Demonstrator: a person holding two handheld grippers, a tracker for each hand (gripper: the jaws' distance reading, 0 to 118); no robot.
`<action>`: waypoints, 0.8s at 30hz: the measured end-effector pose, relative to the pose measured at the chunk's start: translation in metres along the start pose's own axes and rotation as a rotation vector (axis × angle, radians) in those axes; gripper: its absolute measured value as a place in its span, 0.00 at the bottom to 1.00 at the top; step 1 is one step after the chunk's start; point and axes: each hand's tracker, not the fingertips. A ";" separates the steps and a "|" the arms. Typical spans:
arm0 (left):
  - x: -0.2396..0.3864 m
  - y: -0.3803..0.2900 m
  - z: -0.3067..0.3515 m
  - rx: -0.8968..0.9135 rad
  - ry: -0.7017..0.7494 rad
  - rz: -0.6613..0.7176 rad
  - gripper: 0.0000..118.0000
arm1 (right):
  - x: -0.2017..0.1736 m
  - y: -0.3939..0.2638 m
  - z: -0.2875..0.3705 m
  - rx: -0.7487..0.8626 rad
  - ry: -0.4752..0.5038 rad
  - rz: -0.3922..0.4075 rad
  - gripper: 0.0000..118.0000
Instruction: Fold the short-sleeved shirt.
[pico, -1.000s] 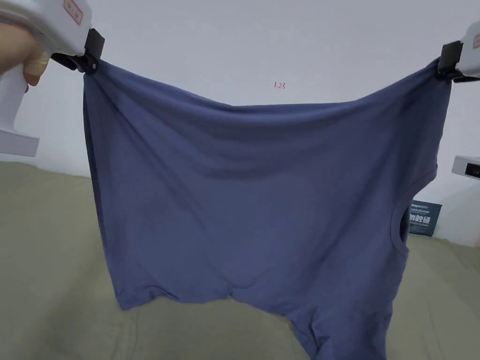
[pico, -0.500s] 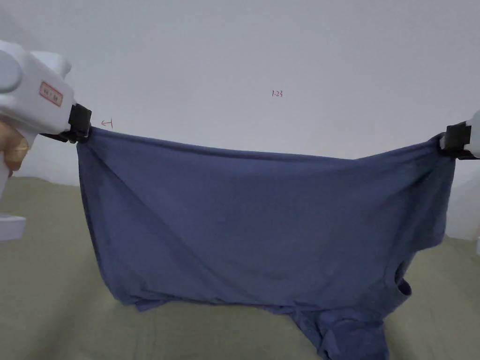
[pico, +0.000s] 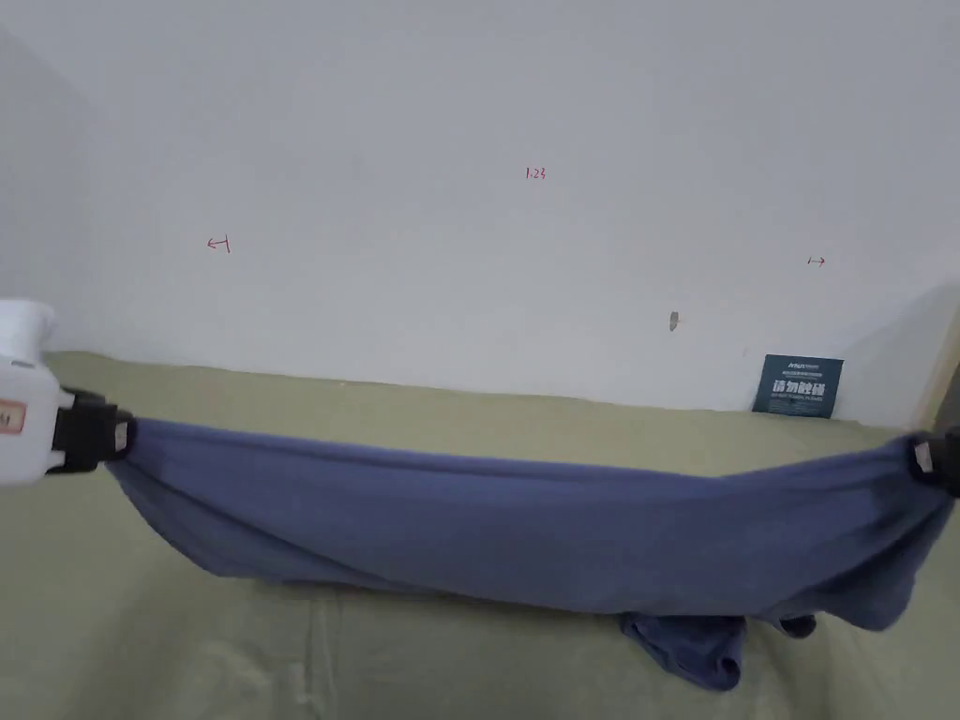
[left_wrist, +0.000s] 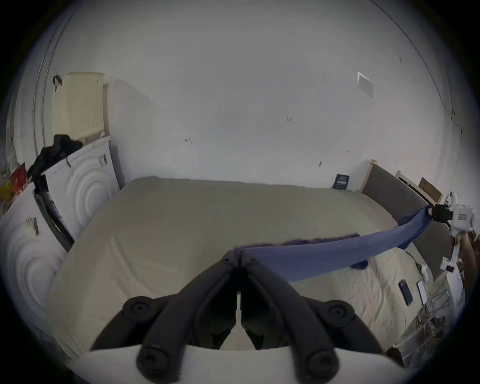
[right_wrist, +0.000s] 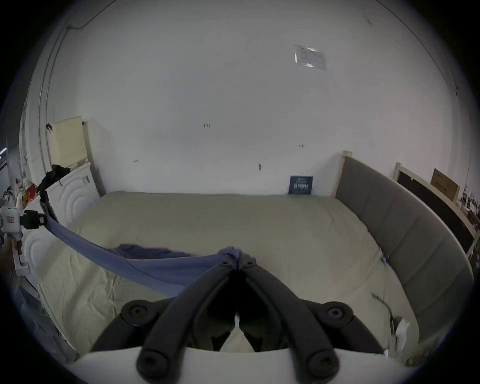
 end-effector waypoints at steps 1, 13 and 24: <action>-0.002 -0.015 0.007 0.001 -0.011 0.013 0.01 | 0.002 -0.014 0.009 -0.006 0.003 0.001 0.00; 0.009 -0.205 0.074 -0.079 -0.017 0.053 0.01 | 0.008 -0.182 0.102 -0.142 0.014 -0.088 0.00; 0.003 -0.299 0.073 -0.263 -0.026 0.125 0.01 | 0.009 -0.279 0.107 -0.326 -0.009 -0.116 0.00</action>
